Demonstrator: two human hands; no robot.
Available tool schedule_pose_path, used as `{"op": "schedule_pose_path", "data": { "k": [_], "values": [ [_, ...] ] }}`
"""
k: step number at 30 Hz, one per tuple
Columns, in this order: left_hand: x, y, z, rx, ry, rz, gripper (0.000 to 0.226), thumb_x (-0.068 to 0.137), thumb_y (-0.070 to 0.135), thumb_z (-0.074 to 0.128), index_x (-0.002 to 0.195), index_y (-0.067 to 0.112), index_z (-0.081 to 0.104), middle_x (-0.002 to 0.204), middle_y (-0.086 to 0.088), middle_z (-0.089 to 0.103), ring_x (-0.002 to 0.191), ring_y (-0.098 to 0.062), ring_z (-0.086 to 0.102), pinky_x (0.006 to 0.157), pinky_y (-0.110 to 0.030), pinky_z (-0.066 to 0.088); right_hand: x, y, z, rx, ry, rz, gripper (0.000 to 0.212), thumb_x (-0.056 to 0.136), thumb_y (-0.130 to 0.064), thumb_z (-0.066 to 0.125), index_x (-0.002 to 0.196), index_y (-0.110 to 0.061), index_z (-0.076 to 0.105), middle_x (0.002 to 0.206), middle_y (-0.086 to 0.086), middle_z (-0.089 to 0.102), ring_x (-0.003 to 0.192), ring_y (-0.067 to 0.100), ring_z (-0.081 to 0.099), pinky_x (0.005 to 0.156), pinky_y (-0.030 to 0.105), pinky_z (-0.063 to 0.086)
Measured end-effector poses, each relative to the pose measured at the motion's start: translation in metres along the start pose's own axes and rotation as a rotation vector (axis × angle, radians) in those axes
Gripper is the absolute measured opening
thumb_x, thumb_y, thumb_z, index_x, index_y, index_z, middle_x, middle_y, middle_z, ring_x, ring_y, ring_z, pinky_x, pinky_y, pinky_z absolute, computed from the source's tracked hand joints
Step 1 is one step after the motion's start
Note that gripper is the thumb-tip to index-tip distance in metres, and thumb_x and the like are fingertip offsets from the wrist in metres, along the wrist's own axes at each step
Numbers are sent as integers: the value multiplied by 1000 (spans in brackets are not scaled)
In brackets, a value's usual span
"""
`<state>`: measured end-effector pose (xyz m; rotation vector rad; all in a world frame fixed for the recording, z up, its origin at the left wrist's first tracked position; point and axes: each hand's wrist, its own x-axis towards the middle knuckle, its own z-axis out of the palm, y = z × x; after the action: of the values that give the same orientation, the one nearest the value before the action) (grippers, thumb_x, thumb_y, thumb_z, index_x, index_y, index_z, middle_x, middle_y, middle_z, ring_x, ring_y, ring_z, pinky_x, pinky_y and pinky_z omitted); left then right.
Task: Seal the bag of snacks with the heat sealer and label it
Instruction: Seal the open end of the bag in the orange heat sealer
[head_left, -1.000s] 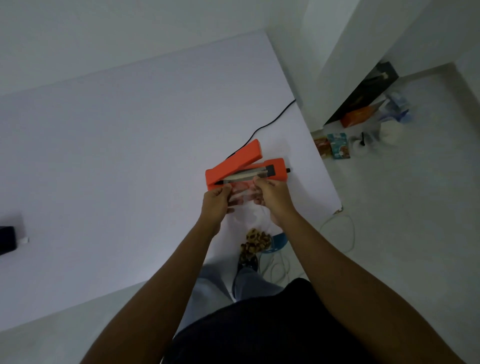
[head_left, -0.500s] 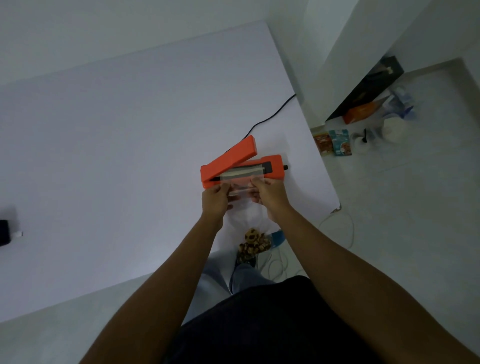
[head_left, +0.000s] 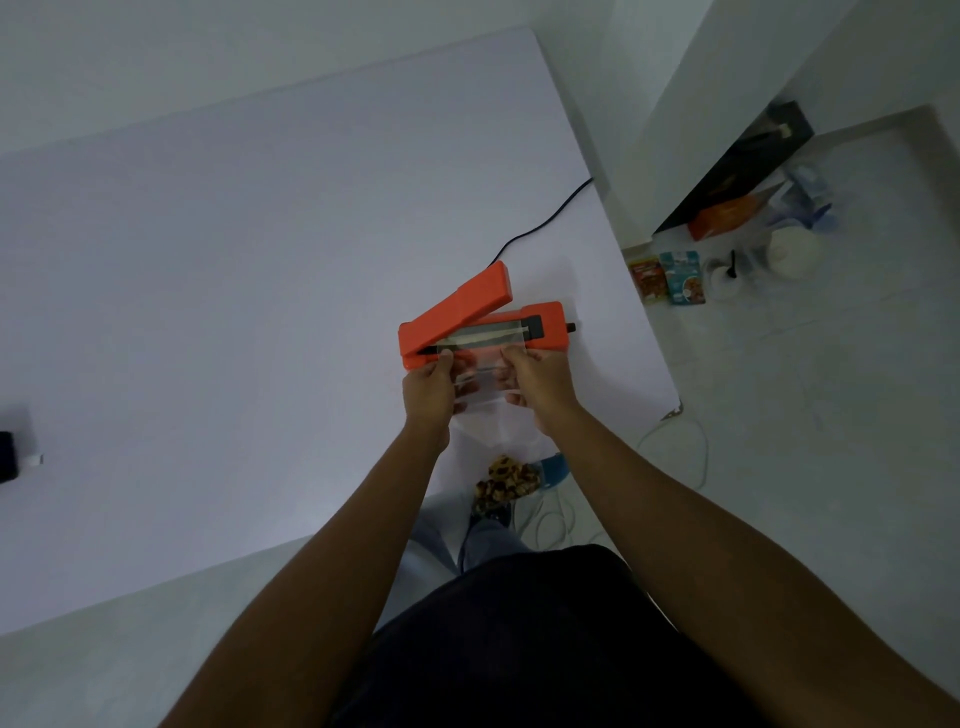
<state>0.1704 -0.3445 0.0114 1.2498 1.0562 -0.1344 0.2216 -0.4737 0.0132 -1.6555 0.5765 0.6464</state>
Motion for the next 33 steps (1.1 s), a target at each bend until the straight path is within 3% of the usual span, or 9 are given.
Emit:
{"op": "schedule_pose_path", "data": {
  "k": [3,12,18,26,33],
  "values": [
    [-2,0,0,1,2,-13,30,100,36,52,107,9,66,99,-7,74,81,-22,74,68,-36,58,0,1,1,-5,4,4,12,89,-27,66,84,-18,71,85,8,76,78,24,74,60,31,57],
    [-4,1,1,-10,21,-17,28,101,31,51,110,8,65,97,-3,73,83,-19,72,63,-30,53,1,4,2,-5,17,-10,12,90,-27,67,86,-17,72,84,8,77,79,25,74,58,29,54],
    [-2,0,1,-10,32,-27,21,100,30,54,103,13,65,94,-2,72,84,-22,73,64,-32,54,1,4,3,-15,30,-19,11,90,-27,67,85,-19,71,86,10,77,81,27,75,57,30,55],
    [1,-2,-1,-14,20,-48,22,100,30,53,100,11,65,93,-3,73,83,-21,74,70,-36,57,-1,3,2,10,26,-25,12,90,-27,68,82,-19,72,81,8,76,69,20,72,59,31,56],
    [-1,-3,2,-57,55,-42,17,100,27,55,93,17,67,91,-4,74,78,-19,73,72,-36,56,-3,7,-2,45,28,-26,15,91,-31,68,90,-17,73,85,9,77,74,21,73,61,31,56]
  ]
}}
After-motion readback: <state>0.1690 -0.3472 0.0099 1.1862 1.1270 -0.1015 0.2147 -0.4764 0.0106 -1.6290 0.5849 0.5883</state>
